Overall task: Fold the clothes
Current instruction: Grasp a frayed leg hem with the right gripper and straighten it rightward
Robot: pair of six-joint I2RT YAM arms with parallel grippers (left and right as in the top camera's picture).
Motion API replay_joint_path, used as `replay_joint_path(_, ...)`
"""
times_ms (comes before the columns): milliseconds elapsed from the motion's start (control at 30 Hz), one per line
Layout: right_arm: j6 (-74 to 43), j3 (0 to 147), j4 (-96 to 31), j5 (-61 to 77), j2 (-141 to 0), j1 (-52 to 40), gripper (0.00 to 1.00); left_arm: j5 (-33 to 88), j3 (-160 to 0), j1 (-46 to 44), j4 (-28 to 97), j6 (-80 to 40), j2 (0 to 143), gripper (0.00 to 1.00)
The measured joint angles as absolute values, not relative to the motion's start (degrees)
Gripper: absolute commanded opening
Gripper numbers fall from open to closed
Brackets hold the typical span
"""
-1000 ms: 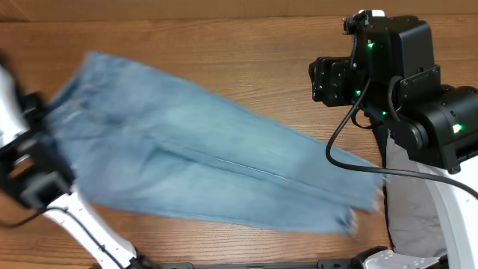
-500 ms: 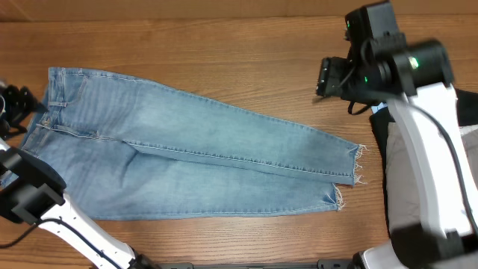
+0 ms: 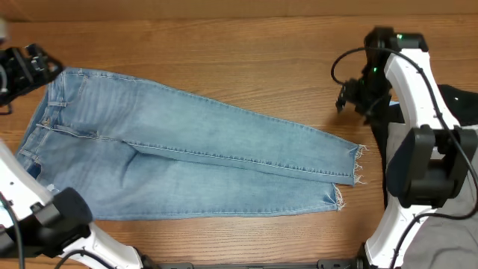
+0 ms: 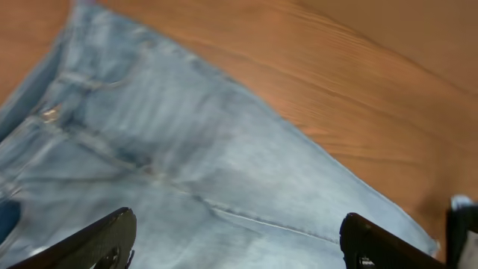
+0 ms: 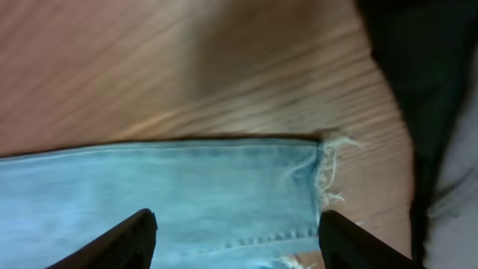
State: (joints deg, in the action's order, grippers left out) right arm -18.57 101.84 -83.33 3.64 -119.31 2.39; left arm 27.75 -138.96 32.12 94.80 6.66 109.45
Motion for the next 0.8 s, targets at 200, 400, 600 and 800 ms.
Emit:
replay_joint_path(200,-17.93,88.01,-75.55,4.08,-119.98,3.03,0.82,26.96,-138.98,26.26,95.88,6.66,108.14,0.92)
replay_joint_path(400,-18.65,77.62,-64.90,4.93,-117.30,5.08,0.52,25.71,-139.00,23.57,95.83,6.68,108.14,0.91)
replay_joint_path(600,-17.65,74.67,-58.92,4.75,-115.00,6.57,0.04,25.32,-139.00,23.59,95.81,6.68,108.14,0.91)
replay_joint_path(800,-14.70,78.17,-50.61,6.59,-116.66,6.55,0.04,25.23,-139.00,23.59,95.42,6.68,108.14,0.91)
